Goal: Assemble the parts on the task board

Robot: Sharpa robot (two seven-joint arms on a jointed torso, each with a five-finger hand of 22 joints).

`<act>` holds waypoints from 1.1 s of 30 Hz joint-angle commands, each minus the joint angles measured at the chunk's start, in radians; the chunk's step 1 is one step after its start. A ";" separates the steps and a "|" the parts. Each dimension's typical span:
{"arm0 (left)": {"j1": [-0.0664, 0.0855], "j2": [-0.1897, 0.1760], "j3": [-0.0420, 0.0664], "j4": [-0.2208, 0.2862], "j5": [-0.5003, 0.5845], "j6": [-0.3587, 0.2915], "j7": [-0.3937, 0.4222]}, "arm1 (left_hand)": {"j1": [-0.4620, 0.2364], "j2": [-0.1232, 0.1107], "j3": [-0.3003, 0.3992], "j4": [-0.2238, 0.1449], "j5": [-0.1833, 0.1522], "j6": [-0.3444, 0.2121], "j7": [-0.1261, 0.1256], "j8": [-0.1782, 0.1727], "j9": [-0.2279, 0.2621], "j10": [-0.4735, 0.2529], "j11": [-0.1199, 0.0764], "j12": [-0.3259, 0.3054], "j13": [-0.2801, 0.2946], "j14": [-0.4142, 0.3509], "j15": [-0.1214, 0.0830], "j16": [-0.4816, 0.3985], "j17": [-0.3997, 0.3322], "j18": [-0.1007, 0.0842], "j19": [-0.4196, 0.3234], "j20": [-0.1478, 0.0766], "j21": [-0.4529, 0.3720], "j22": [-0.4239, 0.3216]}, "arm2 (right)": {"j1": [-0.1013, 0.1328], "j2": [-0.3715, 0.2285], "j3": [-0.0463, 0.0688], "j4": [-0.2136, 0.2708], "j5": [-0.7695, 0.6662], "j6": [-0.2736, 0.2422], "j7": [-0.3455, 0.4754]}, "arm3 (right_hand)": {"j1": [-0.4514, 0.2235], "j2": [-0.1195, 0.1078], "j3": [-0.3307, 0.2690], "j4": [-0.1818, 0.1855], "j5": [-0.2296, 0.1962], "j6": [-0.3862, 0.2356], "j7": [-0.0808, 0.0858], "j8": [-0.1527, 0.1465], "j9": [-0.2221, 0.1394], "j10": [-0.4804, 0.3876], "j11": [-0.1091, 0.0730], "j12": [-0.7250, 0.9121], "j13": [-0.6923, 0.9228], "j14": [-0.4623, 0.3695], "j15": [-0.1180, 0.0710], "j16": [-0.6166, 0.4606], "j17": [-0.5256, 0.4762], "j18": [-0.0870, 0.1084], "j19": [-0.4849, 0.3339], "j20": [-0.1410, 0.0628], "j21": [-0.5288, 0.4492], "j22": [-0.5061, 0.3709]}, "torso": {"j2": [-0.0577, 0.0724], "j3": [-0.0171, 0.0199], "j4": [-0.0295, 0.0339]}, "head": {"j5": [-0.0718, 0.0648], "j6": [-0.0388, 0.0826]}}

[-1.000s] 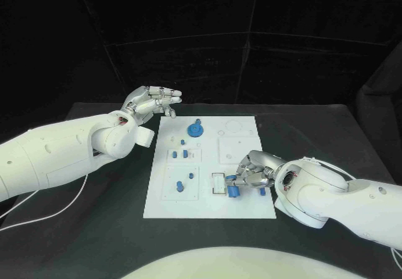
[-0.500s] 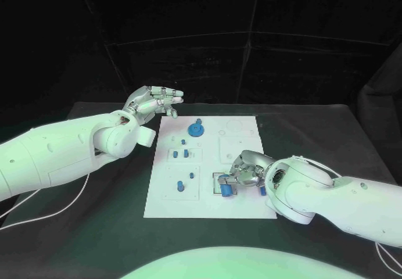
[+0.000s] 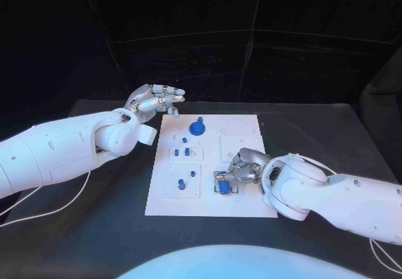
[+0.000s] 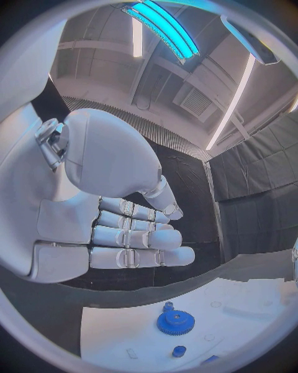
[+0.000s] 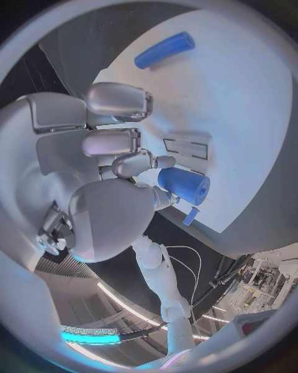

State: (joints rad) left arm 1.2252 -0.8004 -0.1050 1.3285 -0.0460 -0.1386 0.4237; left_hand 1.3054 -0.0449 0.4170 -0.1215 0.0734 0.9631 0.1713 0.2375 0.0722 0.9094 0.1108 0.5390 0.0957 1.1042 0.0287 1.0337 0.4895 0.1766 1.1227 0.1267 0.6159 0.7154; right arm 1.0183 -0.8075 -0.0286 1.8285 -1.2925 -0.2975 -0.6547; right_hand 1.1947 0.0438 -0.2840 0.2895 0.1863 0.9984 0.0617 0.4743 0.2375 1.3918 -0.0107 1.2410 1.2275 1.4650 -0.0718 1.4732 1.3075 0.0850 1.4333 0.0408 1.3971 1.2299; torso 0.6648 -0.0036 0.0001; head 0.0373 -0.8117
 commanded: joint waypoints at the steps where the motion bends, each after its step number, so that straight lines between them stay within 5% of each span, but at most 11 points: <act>1: 0.002 0.000 0.001 0.003 0.003 0.013 0.000 | 0.002 -0.003 -0.003 -0.002 0.006 0.000 0.004 0.005 0.001 -0.008 0.000 0.004 -0.002 -0.004 0.000 0.006 -0.001 0.006 -0.002 0.001 -0.006 -0.001 | 0.002 0.003 0.000 -0.001 -0.013 0.008 -0.006 | -0.028 -0.001 -0.014 0.001 -0.050 -0.003 0.004 -0.006 0.005 0.005 0.001 -0.006 0.001 0.066 -0.005 0.003 0.047 -0.017 0.001 -0.007 0.003 0.001 | -0.001 -0.0001 -0.0009 | 0.001 0.000; 4: 0.002 -0.001 0.001 0.002 0.003 0.014 -0.001 | 0.002 -0.003 -0.003 -0.002 0.006 0.000 0.004 0.005 0.001 -0.008 0.000 0.004 -0.002 -0.004 0.000 0.006 -0.001 0.006 -0.002 0.001 -0.006 -0.001 | 0.002 0.004 0.000 -0.003 -0.020 0.007 -0.011 | -0.074 -0.025 -0.026 0.003 -0.130 -0.007 0.004 -0.008 0.012 0.001 0.002 -0.015 -0.003 0.065 -0.005 0.001 0.044 -0.017 0.000 -0.007 0.002 -0.001 | -0.001 -0.0001 -0.0010 | 0.001 -0.001; 9: 0.002 -0.001 0.001 0.001 0.003 0.015 -0.003 | 0.002 -0.003 -0.003 -0.002 0.006 0.000 0.004 0.005 0.001 -0.008 0.000 0.004 -0.002 -0.004 0.000 0.006 -0.001 0.006 -0.002 0.001 -0.006 -0.001 | 0.002 0.003 0.000 -0.003 -0.034 0.005 -0.015 | -0.186 -0.142 0.053 0.008 -0.138 -0.023 0.008 -0.016 0.019 -0.019 0.004 -0.053 -0.030 0.061 -0.003 -0.007 0.032 -0.016 -0.003 -0.007 -0.003 -0.006 | -0.001 0.0000 -0.0010 | 0.002 -0.002; 12: 0.002 0.000 0.001 0.001 0.003 0.016 -0.005 | 0.002 -0.002 -0.003 -0.002 0.007 -0.001 0.004 0.005 0.001 -0.010 0.000 0.004 -0.002 -0.004 0.001 0.007 -0.002 0.006 -0.002 0.001 -0.005 0.000 | 0.002 0.000 0.000 -0.001 -0.054 0.002 -0.010 | -0.186 -0.171 0.084 0.007 -0.137 -0.037 0.013 -0.024 0.019 -0.039 0.008 -0.090 -0.062 0.060 0.000 -0.009 0.029 -0.016 -0.005 -0.005 -0.005 -0.009 | -0.001 0.0004 -0.0018 | 0.002 -0.001; 18: 0.002 -0.001 0.001 0.001 0.003 0.017 -0.006 | 0.002 -0.002 -0.003 -0.002 0.007 -0.001 0.004 0.005 0.001 -0.010 0.000 0.004 -0.002 -0.004 0.001 0.007 -0.002 0.006 -0.002 0.001 -0.005 0.000 | 0.002 -0.019 0.000 0.018 -0.076 0.005 0.036 | -0.031 -0.116 0.139 -0.021 -0.115 -0.034 0.015 -0.025 0.030 -0.035 0.011 -0.097 -0.061 0.062 0.004 -0.009 0.034 -0.016 -0.003 -0.001 -0.003 -0.002 | -0.001 0.0013 -0.0019 | 0.004 -0.001; 23: 0.002 -0.002 0.001 0.000 0.003 0.017 -0.007 | 0.002 -0.002 -0.003 -0.002 0.007 -0.001 0.004 0.005 0.001 -0.010 0.000 0.004 -0.002 -0.004 0.001 0.007 -0.002 0.006 -0.002 0.001 -0.005 0.000 | 0.002 -0.031 0.000 0.035 -0.088 0.020 0.068 | 0.064 -0.104 0.145 -0.066 -0.095 -0.030 0.014 -0.023 0.037 -0.030 0.009 -0.095 -0.055 0.064 0.002 -0.006 0.043 -0.018 0.000 -0.001 0.002 0.008 | -0.001 0.0014 -0.0031 | 0.004 -0.003; 33: 0.001 0.000 0.001 -0.001 0.003 0.018 -0.006 | 0.002 -0.002 -0.003 -0.002 0.007 -0.001 0.004 0.005 0.001 -0.010 0.000 0.004 -0.002 -0.004 0.001 0.007 -0.002 0.006 -0.002 0.001 -0.005 0.000 | 0.001 -0.062 0.000 0.046 -0.100 -0.017 0.074 | 0.083 -0.081 0.131 -0.073 -0.065 -0.028 0.014 -0.023 0.043 -0.026 0.009 -0.095 -0.051 0.065 0.002 -0.005 0.048 -0.019 0.001 -0.001 0.004 0.012 | -0.002 0.0014 -0.0045 | -0.002 0.002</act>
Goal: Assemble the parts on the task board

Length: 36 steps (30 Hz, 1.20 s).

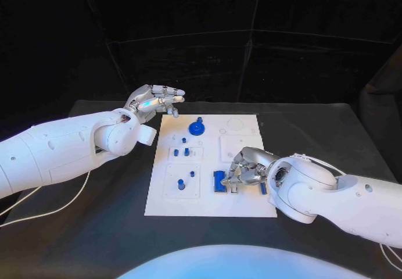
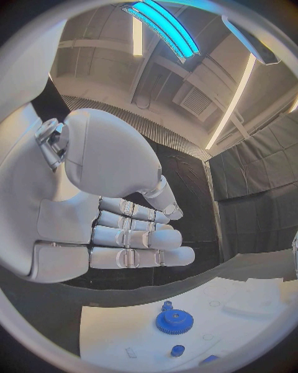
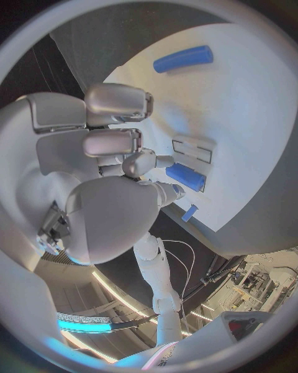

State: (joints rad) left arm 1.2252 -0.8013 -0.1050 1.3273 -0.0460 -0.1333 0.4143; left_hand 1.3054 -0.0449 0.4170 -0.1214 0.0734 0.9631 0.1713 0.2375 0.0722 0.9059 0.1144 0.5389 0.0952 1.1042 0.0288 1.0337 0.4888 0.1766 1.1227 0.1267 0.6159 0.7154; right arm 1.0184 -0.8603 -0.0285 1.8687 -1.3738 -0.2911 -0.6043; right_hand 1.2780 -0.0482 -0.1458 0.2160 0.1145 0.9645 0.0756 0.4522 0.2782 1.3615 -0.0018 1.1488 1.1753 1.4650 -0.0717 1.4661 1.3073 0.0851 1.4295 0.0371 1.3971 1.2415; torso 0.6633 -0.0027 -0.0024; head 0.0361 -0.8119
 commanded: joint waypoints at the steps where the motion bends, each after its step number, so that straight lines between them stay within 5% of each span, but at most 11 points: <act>1: 0.001 0.000 0.001 0.000 0.003 0.012 0.004 | 0.002 -0.002 -0.003 -0.002 0.007 -0.001 0.004 0.005 0.001 -0.007 -0.003 0.004 -0.002 -0.004 0.000 0.007 -0.001 0.006 -0.002 0.001 -0.005 0.000 | 0.001 -0.017 0.000 0.009 -0.012 -0.030 0.026 | -0.002 0.012 -0.010 0.002 0.011 0.005 0.000 -0.002 0.002 0.005 0.000 -0.003 0.001 0.065 0.002 0.002 0.048 -0.019 0.005 0.003 0.004 0.000 | -0.001 0.0003 -0.0015 | -0.002 0.003; 9: 0.001 -0.001 0.000 -0.001 0.003 0.012 0.005 | 0.002 -0.002 -0.003 -0.002 0.007 -0.001 0.004 0.005 0.001 -0.007 -0.003 0.004 -0.002 -0.004 0.000 0.007 -0.001 0.006 -0.002 0.001 -0.005 0.000 | 0.002 -0.125 0.001 0.022 0.052 -0.050 0.041 | 0.002 0.055 -0.027 0.022 0.108 -0.012 0.008 -0.027 -0.001 -0.007 0.006 -0.031 -0.017 0.062 0.007 -0.006 0.035 -0.017 0.001 0.007 0.000 -0.007 | -0.002 -0.0009 -0.0033 | -0.023 0.012; 16: 0.001 0.000 -0.002 -0.001 0.003 0.013 0.005 | 0.002 -0.001 -0.002 -0.003 0.008 -0.001 0.004 0.006 0.001 -0.008 -0.003 0.004 -0.002 -0.004 0.001 0.008 -0.002 0.006 -0.001 0.001 -0.005 0.000 | 0.002 -0.199 0.000 0.025 0.039 -0.027 0.024 | 0.003 0.055 -0.035 0.025 0.105 -0.013 0.010 -0.034 -0.003 -0.010 0.008 -0.040 -0.023 0.061 0.008 -0.007 0.035 -0.017 -0.001 0.009 -0.002 -0.009 | -0.004 -0.0010 -0.0058 | -0.038 0.016; 19: 0.000 0.001 -0.003 -0.001 0.003 0.014 0.006 | 0.002 -0.001 -0.002 -0.003 0.008 -0.001 0.004 0.006 0.001 -0.008 -0.003 0.004 -0.002 -0.004 0.001 0.008 -0.002 0.006 -0.001 0.001 -0.005 0.000 | 0.002 -0.219 0.000 0.028 -0.004 0.026 0.000 | 0.005 0.055 -0.042 0.026 0.105 0.002 0.007 -0.032 0.000 -0.008 0.006 -0.041 -0.023 0.062 0.008 -0.006 0.038 -0.017 0.001 0.009 0.000 -0.006 | -0.004 -0.0005 -0.0046 | -0.042 0.015; 26: -0.001 0.001 -0.006 -0.003 0.003 0.015 0.006 | 0.002 -0.001 -0.002 -0.003 0.008 -0.001 0.004 0.006 0.001 -0.008 -0.003 0.004 -0.002 -0.004 0.001 0.008 -0.002 0.006 -0.001 0.001 -0.005 0.000 | 0.002 -0.219 0.000 0.017 -0.053 0.126 -0.032 | 0.002 0.049 -0.054 0.031 0.100 0.009 0.005 -0.034 0.002 -0.008 0.005 -0.045 -0.024 0.062 0.007 -0.007 0.038 -0.017 0.000 0.009 -0.002 -0.007 | -0.003 -0.0004 -0.0041 | -0.051 0.012; 36: -0.002 0.002 -0.008 -0.004 0.003 0.018 0.005 | 0.002 -0.001 -0.002 -0.003 0.008 -0.001 0.004 0.006 0.001 -0.008 -0.003 0.004 -0.002 -0.004 0.001 0.008 -0.002 0.006 -0.001 0.001 -0.005 0.000 | 0.001 -0.183 -0.001 -0.006 -0.064 0.170 -0.036 | 0.004 0.046 -0.058 0.030 0.098 0.011 0.004 -0.034 0.003 -0.007 0.004 -0.044 -0.023 0.062 0.007 -0.007 0.037 -0.017 0.000 0.009 -0.002 -0.007 | -0.003 -0.0013 -0.0025 | -0.050 0.006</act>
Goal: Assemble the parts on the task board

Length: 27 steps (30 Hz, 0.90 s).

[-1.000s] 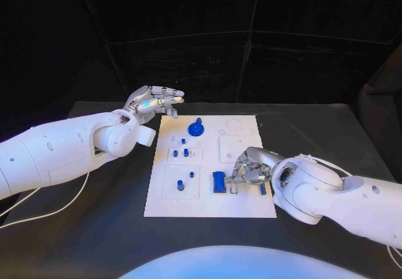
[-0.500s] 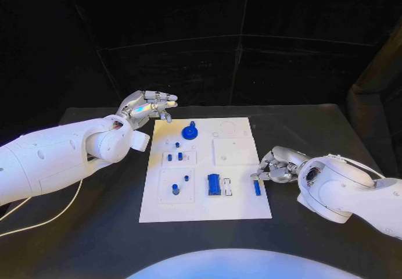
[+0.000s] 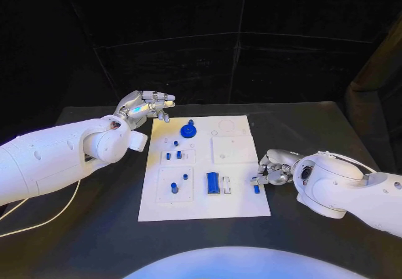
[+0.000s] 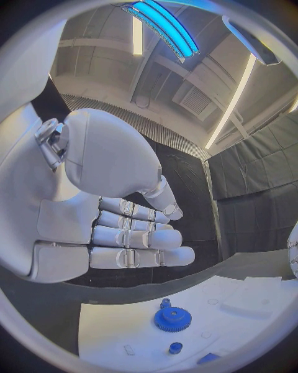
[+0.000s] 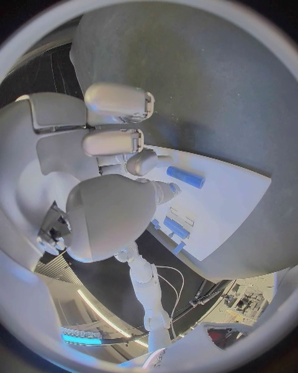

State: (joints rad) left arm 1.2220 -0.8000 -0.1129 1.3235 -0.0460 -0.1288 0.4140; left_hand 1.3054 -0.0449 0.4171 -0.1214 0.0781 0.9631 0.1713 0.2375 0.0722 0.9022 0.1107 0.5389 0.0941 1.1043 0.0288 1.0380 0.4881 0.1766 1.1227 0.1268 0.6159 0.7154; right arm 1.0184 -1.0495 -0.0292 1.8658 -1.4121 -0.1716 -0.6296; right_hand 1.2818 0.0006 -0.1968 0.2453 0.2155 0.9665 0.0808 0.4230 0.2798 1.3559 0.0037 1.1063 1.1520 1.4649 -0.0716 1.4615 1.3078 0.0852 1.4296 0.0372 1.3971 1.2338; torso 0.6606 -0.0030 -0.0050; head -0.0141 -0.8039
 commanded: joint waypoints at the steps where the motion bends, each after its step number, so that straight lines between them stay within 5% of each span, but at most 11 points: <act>1: 0.001 0.001 0.000 0.000 0.003 0.013 0.005 | 0.002 -0.001 -0.002 -0.003 0.003 -0.001 0.004 0.006 0.001 -0.005 0.001 0.004 -0.001 -0.004 0.001 0.004 -0.001 0.006 -0.001 0.001 -0.005 0.000 | 0.000 0.009 0.000 -0.005 -0.027 0.052 -0.011 | 0.003 -0.003 -0.008 0.000 -0.003 0.010 -0.001 -0.005 0.002 -0.001 -0.001 -0.002 0.001 0.062 0.006 -0.003 0.036 -0.017 -0.001 0.008 -0.002 0.000 | -0.001 -0.0014 -0.0002 | 0.001 -0.002; 27: 0.000 0.000 -0.001 0.005 0.003 0.030 -0.010 | -0.002 0.000 -0.003 0.000 0.003 -0.001 0.005 0.008 0.001 -0.006 0.001 0.007 -0.002 -0.006 0.002 0.005 -0.003 0.006 -0.002 0.002 -0.005 0.000 | -0.001 0.070 -0.001 -0.037 -0.189 0.145 -0.047 | 0.165 0.030 0.010 -0.099 0.026 0.016 -0.001 -0.032 0.017 -0.009 -0.005 -0.025 -0.003 0.062 0.003 -0.005 0.041 -0.019 0.000 0.005 0.000 0.010 | -0.002 -0.0034 0.0014 | 0.004 -0.009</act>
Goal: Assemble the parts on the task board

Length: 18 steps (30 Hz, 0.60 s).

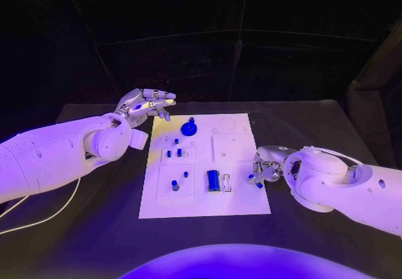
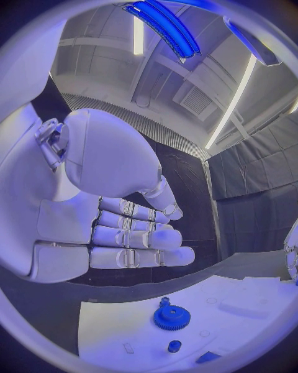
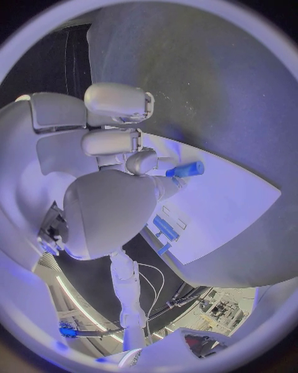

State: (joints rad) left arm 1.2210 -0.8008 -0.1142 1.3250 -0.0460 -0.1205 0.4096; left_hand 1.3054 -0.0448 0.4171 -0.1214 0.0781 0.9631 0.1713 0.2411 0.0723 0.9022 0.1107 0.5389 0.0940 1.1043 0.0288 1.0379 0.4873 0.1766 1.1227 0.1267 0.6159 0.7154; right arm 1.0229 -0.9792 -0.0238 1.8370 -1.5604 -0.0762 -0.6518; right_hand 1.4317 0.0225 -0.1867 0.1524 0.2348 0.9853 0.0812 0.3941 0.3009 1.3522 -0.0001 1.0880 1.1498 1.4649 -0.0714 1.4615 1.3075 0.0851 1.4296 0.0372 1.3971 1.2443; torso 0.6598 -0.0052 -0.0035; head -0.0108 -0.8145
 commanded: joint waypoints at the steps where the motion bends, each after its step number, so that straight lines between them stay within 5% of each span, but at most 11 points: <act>1: 0.001 0.001 0.001 0.005 0.003 0.023 -0.007 | -0.002 0.000 -0.004 0.000 0.003 -0.001 0.005 0.005 0.001 -0.006 0.001 0.007 -0.002 -0.006 0.002 0.005 -0.002 0.006 -0.002 0.002 -0.005 0.000 | -0.006 0.000 -0.006 -0.007 -0.033 0.040 -0.027 | 0.015 0.010 0.001 -0.006 0.013 -0.003 -0.001 -0.005 -0.005 -0.006 0.000 -0.008 -0.002 0.062 0.003 -0.005 0.041 -0.019 0.000 0.005 0.000 0.000 | -0.002 -0.0009 0.0003 | 0.001 0.001; 7: 0.001 -0.001 0.001 0.007 0.003 0.026 -0.009 | -0.002 0.000 -0.004 0.000 0.003 -0.001 0.005 0.005 0.001 -0.006 0.001 0.007 -0.002 -0.006 0.002 0.005 -0.002 0.006 -0.002 0.002 -0.005 0.000 | -0.006 -0.005 -0.006 0.007 0.016 -0.019 -0.031 | -0.008 0.013 0.001 0.017 0.164 -0.003 0.001 -0.026 -0.008 -0.004 0.000 -0.010 0.001 0.063 0.004 -0.005 0.045 -0.019 0.002 0.005 0.000 0.001 | -0.001 0.0004 0.0003 | 0.002 0.001; 18: 0.001 -0.003 0.001 0.006 0.003 0.028 -0.010 | -0.006 0.000 -0.005 0.001 0.002 -0.001 0.004 0.006 0.001 -0.007 0.002 0.007 -0.002 -0.006 0.002 0.006 -0.003 0.006 -0.002 0.002 -0.005 0.000 | -0.005 -0.026 -0.005 0.062 0.089 -0.161 -0.034 | -0.003 0.012 0.026 0.037 0.276 0.009 -0.004 -0.042 -0.008 0.004 -0.004 0.001 0.015 0.066 0.000 0.001 0.057 -0.020 0.006 0.000 0.006 0.011 | -0.001 -0.0012 0.0001 | 0.002 -0.001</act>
State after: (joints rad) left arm 1.2210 -0.8036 -0.1143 1.3294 -0.0460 -0.1064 0.3981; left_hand 1.3054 -0.0448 0.4170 -0.1214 0.0781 0.9631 0.1713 0.2411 0.0722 0.9022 0.1107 0.5432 0.0934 1.1043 0.0288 1.0379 0.4856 0.1765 1.1227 0.1267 0.6159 0.7153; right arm 1.0167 -1.0043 -0.0291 1.8916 -1.5124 -0.1593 -0.6751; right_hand 1.4279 0.0337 -0.1629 0.1874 0.5060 0.9868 0.0763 0.3502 0.2915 1.3522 0.0000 1.0836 1.1644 1.4649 -0.0712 1.4615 1.3074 0.0851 1.4296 0.0372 1.3970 1.2541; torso 0.6587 -0.0052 -0.0031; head -0.0081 -0.8130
